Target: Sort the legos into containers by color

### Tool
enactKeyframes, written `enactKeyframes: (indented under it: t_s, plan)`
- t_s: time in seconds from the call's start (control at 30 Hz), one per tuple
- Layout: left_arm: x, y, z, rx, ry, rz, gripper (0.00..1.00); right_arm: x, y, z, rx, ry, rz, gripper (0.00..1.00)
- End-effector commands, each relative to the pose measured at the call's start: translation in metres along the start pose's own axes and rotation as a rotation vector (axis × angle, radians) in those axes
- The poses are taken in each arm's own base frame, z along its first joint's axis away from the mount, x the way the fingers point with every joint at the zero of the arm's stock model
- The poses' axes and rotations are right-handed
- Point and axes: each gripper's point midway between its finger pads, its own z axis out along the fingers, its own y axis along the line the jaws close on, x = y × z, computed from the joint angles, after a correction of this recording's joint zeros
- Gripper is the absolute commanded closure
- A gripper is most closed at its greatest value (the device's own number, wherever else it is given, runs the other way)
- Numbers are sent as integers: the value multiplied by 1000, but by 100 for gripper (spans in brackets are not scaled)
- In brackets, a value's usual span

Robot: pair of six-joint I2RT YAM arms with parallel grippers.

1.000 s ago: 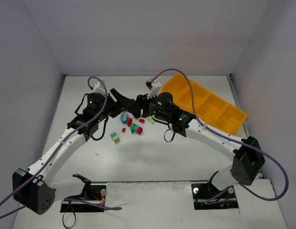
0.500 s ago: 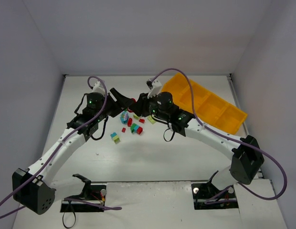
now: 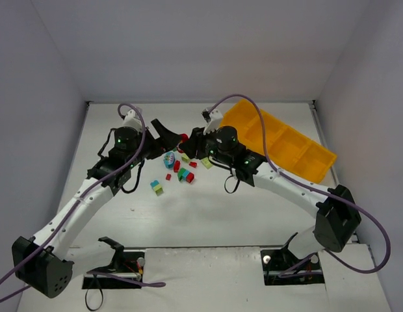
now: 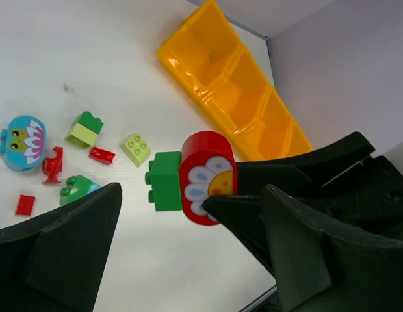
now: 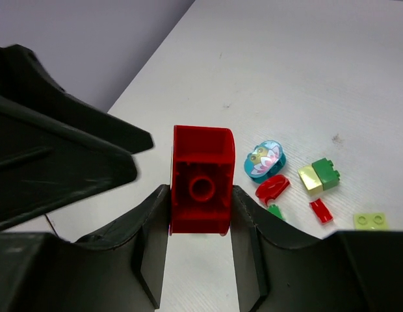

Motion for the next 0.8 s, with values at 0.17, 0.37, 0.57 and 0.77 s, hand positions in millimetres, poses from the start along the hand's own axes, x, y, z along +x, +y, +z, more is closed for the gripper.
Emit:
enactKeyframes:
  t_s: [0.17, 0.37, 0.57, 0.77]
  plan:
    - [-77, -40, -38, 243, -193, 233, 19, -69, -26, -36, -23, -184, 68, 100]
    - [-67, -60, -38, 536, -68, 353, 19, -107, -36, -78, -152, -212, 32, 100]
    - [-58, -93, -34, 813, 71, 375, 19, -130, -10, -109, -325, -222, -24, 100]
    - [-50, -122, -38, 967, 125, 436, 19, -140, 7, -117, -404, -222, -53, 100]
